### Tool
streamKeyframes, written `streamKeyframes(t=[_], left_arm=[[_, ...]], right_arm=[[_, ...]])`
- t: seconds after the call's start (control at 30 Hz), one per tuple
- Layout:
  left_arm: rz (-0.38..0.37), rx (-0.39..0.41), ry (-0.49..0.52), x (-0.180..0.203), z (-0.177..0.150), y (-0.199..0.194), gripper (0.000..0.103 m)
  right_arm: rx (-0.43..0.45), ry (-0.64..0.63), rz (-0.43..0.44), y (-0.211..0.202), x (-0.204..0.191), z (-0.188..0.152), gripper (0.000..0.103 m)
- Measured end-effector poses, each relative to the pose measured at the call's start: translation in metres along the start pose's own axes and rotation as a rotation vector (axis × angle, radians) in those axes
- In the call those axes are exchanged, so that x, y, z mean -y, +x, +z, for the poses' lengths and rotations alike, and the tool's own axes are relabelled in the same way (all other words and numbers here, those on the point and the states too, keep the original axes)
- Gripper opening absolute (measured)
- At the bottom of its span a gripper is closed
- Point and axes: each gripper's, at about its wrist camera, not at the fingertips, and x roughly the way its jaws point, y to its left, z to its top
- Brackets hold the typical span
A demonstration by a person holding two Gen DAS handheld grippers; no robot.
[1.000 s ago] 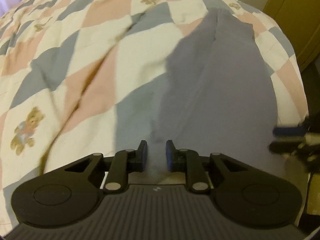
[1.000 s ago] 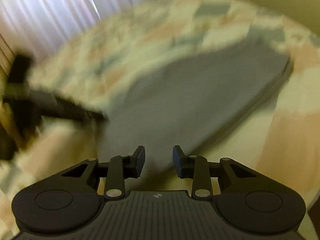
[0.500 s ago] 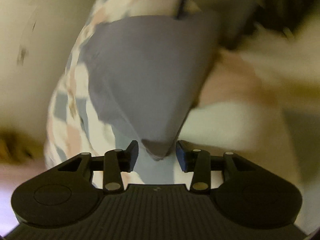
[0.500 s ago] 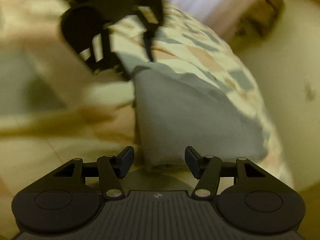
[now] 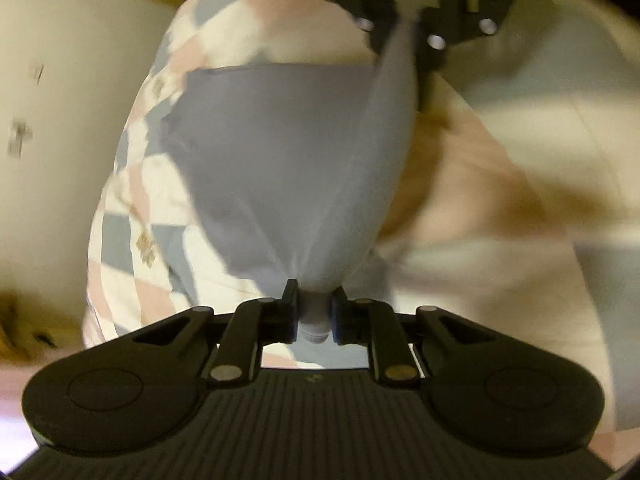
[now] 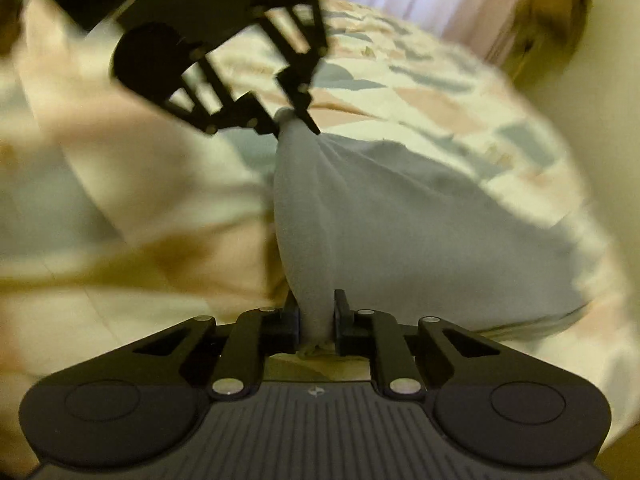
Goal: Fold clothes
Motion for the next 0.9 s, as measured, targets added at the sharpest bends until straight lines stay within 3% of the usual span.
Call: streamKeyframes(t=[0.1, 0.2, 0.3, 0.37, 0.43, 0.5, 0.6, 0.67, 0.77, 0.9], left_arm=[[-0.027, -0.019, -0.109, -0.054, 0.025, -0.003, 0.014], [-0.007, -0.023, -0.261, -0.114, 0.052, 0.007, 0.015], [0.037, -0.010, -0.468, -0.174, 0.079, 0.036, 0.021], [0.088, -0.022, -0.612, -0.207, 0.090, 0.060, 0.031], [0.099, -0.029, -0.804, -0.240, 0.090, 0.090, 0.030], [0.031, -0.027, -0.988, -0.254, 0.081, 0.114, 0.030], [-0.119, -0.045, -1.244, -0.261, 0.065, 0.154, 0.032], [-0.172, -0.072, -1.338, -0.258, 0.060, 0.171, 0.032], [-0.163, -0.108, -1.398, -0.254, 0.060, 0.176, 0.028], [-0.027, -0.087, -1.455, -0.250, 0.063, 0.142, 0.028]], right_arm=[[0.024, 0.238, 0.264, -0.021, 0.079, 0.005, 0.013], [0.042, 0.434, 0.419, -0.028, 0.160, -0.005, 0.013], [0.040, 0.537, 0.433, -0.020, 0.243, -0.018, 0.013], [0.032, 0.586, 0.418, -0.009, 0.296, -0.028, 0.013], [0.016, 0.611, 0.383, 0.009, 0.337, -0.037, 0.013], [-0.004, 0.617, 0.360, 0.033, 0.371, -0.047, 0.013], [-0.063, 0.685, 0.397, 0.069, 0.400, -0.063, 0.013], [-0.054, 0.656, 0.412, 0.069, 0.395, -0.063, 0.013], [0.034, 0.529, 0.381, 0.046, 0.380, -0.049, 0.012], [0.172, 0.439, 0.357, 0.021, 0.388, -0.030, 0.012]])
